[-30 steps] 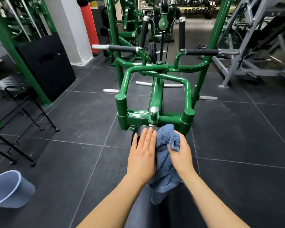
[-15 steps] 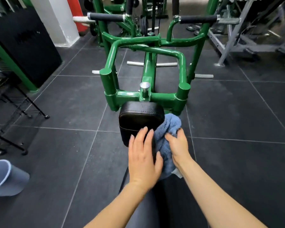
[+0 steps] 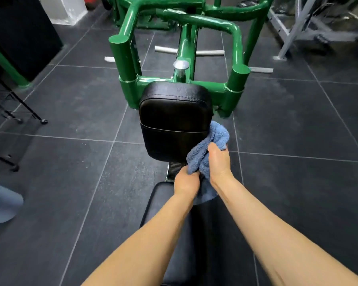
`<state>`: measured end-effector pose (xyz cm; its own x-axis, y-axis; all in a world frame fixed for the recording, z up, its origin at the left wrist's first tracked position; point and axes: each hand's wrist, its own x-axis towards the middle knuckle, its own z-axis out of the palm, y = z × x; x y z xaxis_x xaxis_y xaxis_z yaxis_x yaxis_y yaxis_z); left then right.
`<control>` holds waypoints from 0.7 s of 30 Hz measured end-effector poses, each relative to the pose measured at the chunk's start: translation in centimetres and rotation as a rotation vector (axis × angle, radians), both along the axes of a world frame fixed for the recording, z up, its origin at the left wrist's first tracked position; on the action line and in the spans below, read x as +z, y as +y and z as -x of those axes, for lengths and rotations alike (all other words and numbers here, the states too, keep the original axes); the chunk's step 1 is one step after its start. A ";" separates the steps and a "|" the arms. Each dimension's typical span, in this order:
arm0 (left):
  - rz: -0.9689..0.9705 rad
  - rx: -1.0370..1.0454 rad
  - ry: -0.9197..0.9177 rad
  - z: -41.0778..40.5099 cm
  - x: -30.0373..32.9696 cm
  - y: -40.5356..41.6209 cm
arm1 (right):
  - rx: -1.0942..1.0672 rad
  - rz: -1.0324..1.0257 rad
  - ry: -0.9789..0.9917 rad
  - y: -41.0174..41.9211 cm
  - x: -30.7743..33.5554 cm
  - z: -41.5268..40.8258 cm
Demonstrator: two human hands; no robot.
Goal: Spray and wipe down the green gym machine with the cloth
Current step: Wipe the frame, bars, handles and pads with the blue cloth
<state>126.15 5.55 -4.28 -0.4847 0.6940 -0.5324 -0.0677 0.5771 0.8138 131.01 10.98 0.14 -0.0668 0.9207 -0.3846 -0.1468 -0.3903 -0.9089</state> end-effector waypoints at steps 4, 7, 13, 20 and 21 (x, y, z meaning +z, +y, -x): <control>-0.003 0.046 0.030 1.6 -1.8 -0.6 | -0.045 0.047 -0.012 0.5 -2.2 0.6; 0.035 0.088 0.018 2.8 -2.0 -1.2 | -0.084 0.184 -0.025 0.0 -3.5 1.1; 0.026 0.074 0.001 4.8 -2.6 -1.7 | -0.196 0.321 0.109 -1.0 -4.2 2.3; -0.036 0.192 0.007 6.2 -3.7 -3.0 | -0.233 0.469 0.288 -3.2 -3.2 3.7; -0.051 0.216 0.015 6.5 -3.6 -3.2 | -0.223 0.501 0.292 -3.4 -3.4 4.2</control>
<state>119.70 2.30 -7.83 -0.6327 0.5991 -0.4907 -0.1728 0.5084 0.8436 126.80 7.54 -3.28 -0.0616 0.6371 -0.7683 -0.4887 -0.6904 -0.5334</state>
